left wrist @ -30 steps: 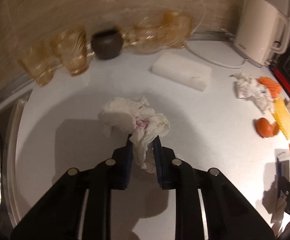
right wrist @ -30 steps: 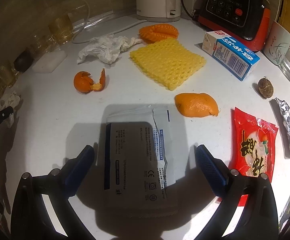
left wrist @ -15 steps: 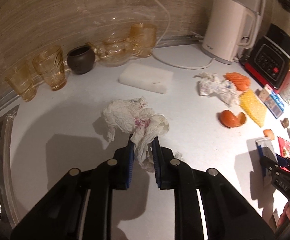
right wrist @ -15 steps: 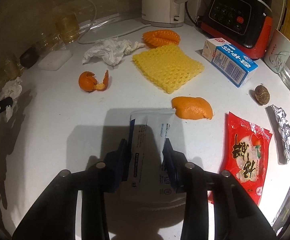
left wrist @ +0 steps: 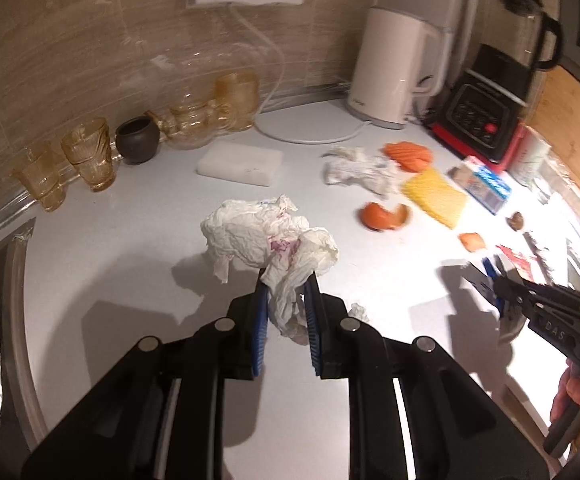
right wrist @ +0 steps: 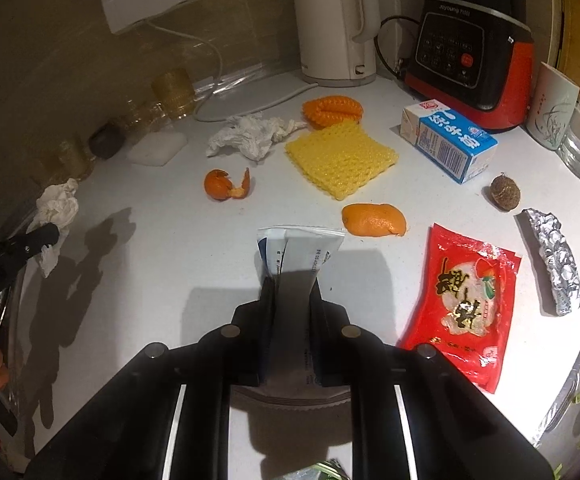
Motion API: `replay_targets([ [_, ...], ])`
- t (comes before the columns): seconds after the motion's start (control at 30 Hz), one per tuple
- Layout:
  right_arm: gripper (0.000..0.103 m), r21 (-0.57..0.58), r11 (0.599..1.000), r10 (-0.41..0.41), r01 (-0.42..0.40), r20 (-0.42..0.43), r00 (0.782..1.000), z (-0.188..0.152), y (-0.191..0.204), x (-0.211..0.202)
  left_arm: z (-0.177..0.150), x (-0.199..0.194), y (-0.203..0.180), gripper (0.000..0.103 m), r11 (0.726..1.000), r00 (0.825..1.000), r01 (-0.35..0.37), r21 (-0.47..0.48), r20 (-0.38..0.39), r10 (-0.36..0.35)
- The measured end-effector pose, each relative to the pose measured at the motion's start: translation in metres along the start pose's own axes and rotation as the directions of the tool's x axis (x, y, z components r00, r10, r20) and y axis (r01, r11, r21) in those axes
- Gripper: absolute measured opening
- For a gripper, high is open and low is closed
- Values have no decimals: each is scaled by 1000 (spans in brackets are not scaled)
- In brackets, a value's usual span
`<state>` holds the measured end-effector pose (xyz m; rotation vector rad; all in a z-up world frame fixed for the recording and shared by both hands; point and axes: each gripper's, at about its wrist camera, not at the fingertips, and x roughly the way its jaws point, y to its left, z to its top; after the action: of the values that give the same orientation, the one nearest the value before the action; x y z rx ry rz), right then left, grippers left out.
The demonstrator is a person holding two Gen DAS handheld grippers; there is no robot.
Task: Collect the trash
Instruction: 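Grasp the crumpled tissue with the left tool while the right tool grasps the white medicine packet, then carry the tissue and packet to the green basket and release both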
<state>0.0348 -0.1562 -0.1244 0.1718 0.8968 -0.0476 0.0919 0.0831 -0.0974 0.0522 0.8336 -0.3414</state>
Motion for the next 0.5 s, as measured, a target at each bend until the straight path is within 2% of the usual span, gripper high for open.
replay_targets([
  [0.23, 17, -110, 990, 90, -87, 17, 996, -37, -7, -73, -53, -63, -58, 17, 999, 999, 37, 29, -21, -37],
  [0.37, 17, -176, 975, 135, -134, -5, 991, -71, -17, -111, -106, -95, -105, 17, 998, 996, 48, 37, -72, -45],
  [0.5, 17, -215, 961, 172, -176, -35, 984, -101, -30, -140, -160, -104, -147, 17, 996, 988, 79, 35, -139, -73],
])
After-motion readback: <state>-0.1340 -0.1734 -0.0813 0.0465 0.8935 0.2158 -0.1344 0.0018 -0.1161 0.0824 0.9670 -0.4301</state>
